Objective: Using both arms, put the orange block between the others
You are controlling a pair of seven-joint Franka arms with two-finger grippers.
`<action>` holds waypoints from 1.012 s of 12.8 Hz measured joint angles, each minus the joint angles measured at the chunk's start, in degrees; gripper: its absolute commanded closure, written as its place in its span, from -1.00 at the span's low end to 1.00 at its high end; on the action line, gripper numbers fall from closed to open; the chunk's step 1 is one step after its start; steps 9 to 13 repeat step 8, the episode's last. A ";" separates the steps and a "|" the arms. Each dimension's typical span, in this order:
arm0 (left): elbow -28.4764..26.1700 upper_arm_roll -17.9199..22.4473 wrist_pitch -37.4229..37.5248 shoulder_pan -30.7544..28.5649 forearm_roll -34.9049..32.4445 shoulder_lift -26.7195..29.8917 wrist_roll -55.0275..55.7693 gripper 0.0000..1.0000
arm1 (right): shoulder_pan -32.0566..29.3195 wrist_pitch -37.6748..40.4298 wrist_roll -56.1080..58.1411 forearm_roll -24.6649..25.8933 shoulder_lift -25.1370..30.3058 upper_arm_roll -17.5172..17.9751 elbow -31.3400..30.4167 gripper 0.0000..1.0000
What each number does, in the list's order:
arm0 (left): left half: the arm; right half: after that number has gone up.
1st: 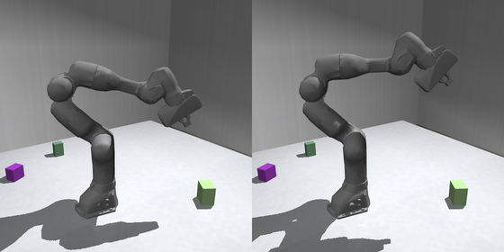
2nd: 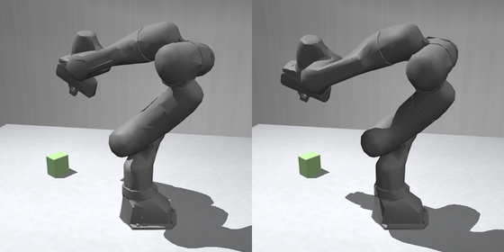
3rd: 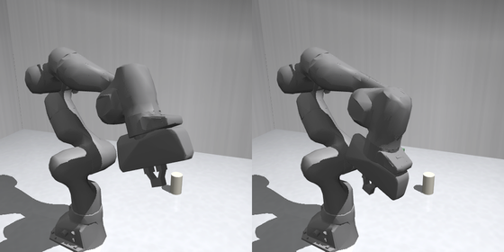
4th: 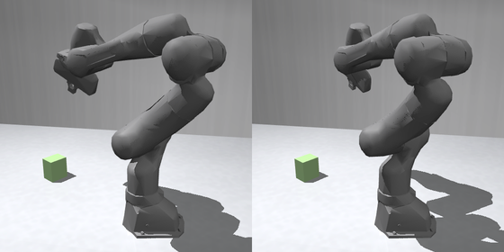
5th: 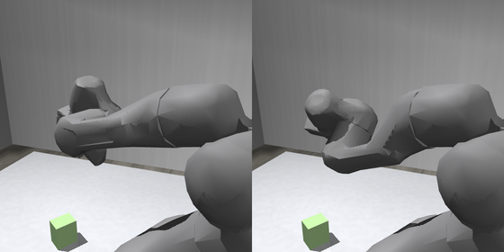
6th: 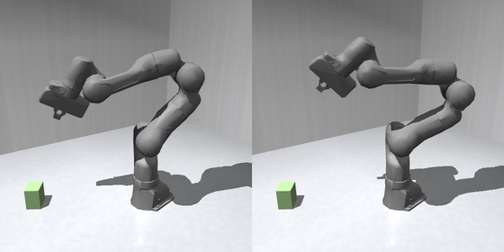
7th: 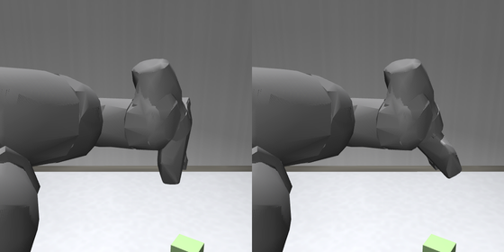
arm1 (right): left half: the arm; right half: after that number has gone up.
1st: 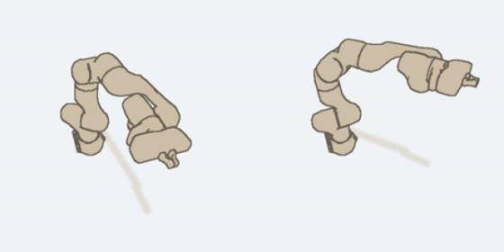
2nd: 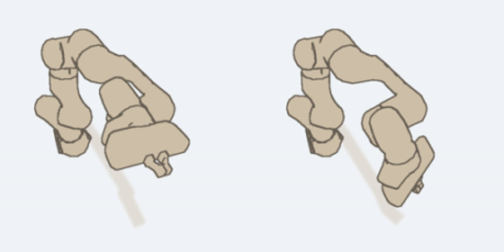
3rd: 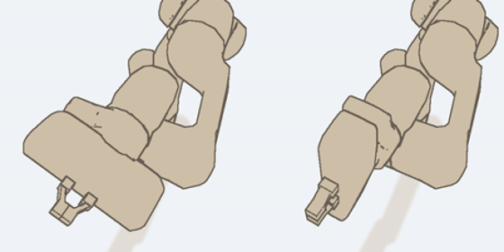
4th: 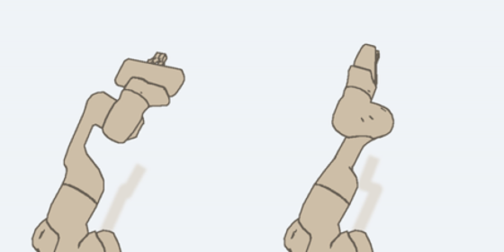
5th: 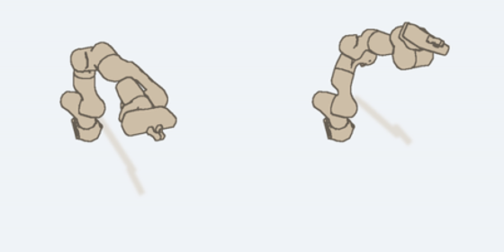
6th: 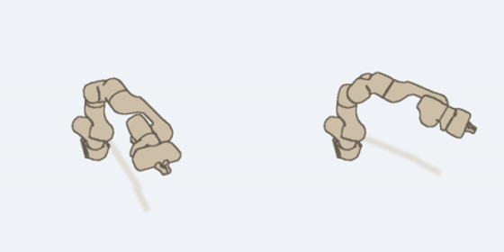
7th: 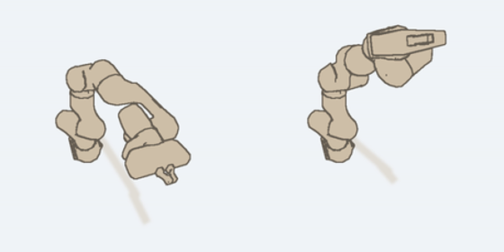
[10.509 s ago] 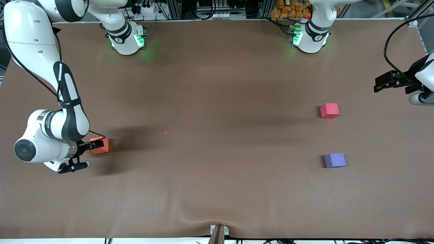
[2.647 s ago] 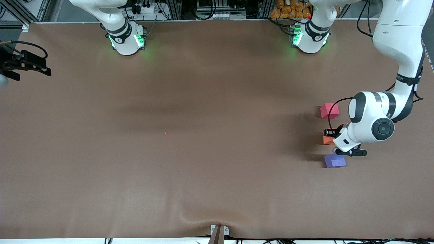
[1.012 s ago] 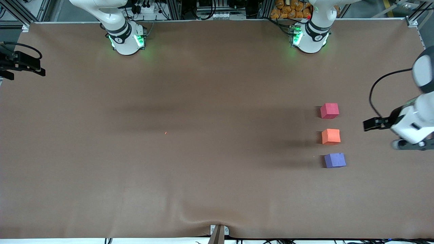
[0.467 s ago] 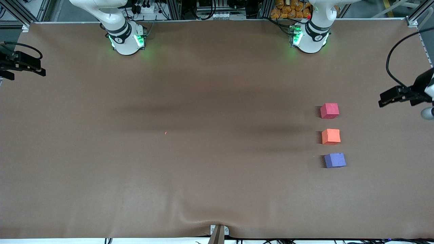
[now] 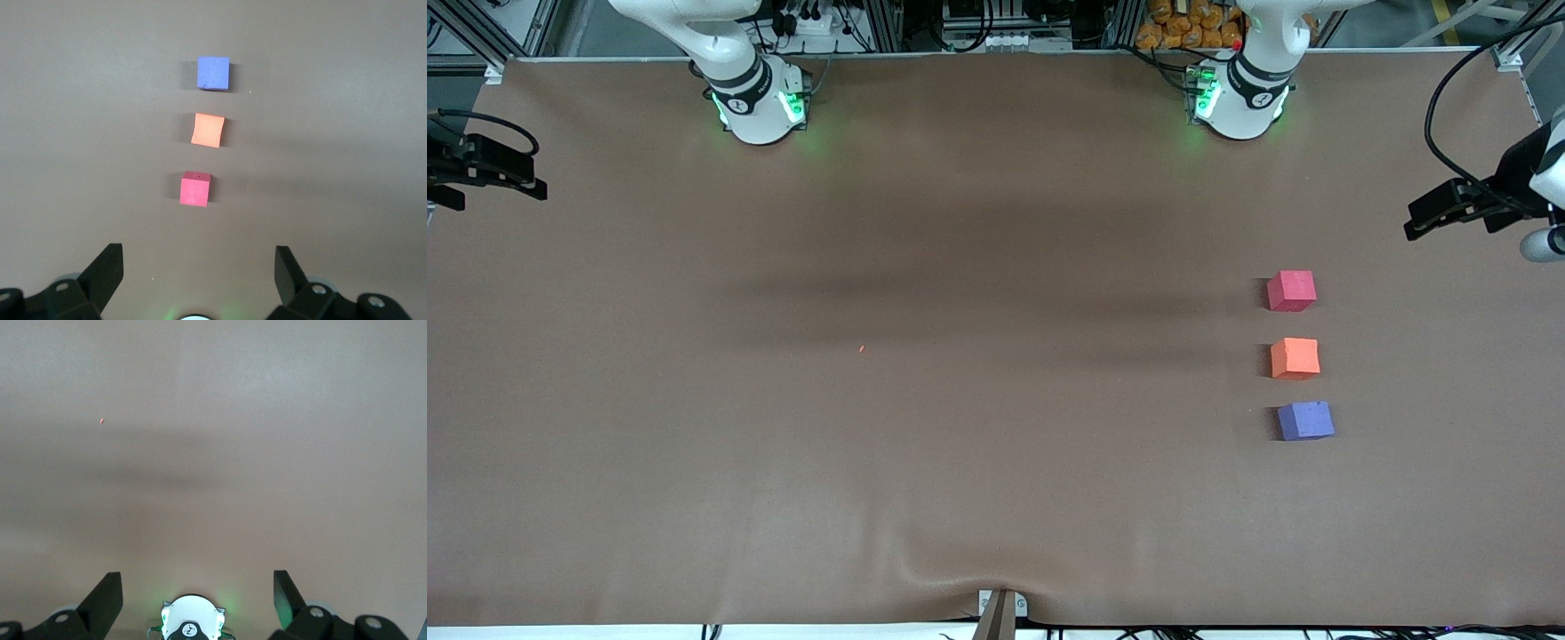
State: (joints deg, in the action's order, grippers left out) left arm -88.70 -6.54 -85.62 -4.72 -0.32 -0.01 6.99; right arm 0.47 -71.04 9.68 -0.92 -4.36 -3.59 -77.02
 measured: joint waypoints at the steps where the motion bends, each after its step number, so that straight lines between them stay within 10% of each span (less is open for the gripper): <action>1: 0.09 0.00 0.03 -0.01 0.00 0.26 0.00 -1.00 | 0.00 0.00 0.00 0.00 0.00 0.00 0.00 -1.00; 13: 1.50 -0.02 0.68 0.02 0.00 0.41 0.00 -1.00 | 0.00 0.00 0.00 0.00 0.00 0.00 0.00 -1.00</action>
